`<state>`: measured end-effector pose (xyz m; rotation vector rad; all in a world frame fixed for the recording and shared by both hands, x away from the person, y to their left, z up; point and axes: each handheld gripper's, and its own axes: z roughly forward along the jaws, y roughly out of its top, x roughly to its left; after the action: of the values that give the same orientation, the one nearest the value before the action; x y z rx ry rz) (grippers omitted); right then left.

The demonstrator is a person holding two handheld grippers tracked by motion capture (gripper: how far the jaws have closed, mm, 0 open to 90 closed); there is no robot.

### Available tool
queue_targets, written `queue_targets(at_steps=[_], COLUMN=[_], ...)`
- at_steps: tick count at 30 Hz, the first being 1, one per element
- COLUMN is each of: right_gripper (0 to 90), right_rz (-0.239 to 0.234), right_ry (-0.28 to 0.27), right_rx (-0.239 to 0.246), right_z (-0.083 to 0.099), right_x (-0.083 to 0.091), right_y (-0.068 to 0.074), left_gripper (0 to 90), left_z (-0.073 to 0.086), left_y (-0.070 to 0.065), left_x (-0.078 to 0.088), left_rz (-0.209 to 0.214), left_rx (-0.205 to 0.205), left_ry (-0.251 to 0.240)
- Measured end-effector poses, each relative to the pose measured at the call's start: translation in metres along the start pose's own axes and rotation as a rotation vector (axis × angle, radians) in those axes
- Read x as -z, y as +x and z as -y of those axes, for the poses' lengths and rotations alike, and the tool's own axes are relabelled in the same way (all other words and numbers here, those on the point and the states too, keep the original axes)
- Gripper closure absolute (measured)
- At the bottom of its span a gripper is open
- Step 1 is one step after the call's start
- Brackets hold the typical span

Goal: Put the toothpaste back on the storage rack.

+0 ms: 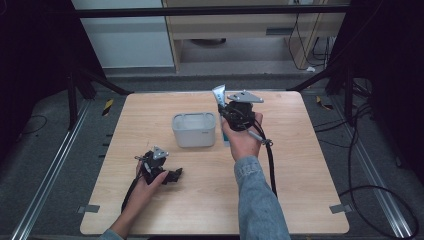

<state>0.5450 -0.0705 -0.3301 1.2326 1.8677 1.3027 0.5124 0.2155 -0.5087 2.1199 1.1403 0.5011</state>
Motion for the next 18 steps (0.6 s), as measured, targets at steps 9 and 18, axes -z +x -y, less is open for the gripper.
queue_targets(at_steps=[9,18], right_gripper=[79.5,79.5], right_rz=[-0.014,-0.018], right_ry=[-0.028,-0.030], right_rx=[0.024,0.041], right_z=[-0.017,-0.027], right_x=[-0.001,-0.009], right_y=[0.011,0.019], left_gripper=[0.0,0.0], left_z=[0.000,0.000], left_y=[0.000,0.000], left_x=[0.000,0.000], left_rz=[0.000,0.000], left_rx=[0.000,-0.001], left_ry=[0.001,0.002])
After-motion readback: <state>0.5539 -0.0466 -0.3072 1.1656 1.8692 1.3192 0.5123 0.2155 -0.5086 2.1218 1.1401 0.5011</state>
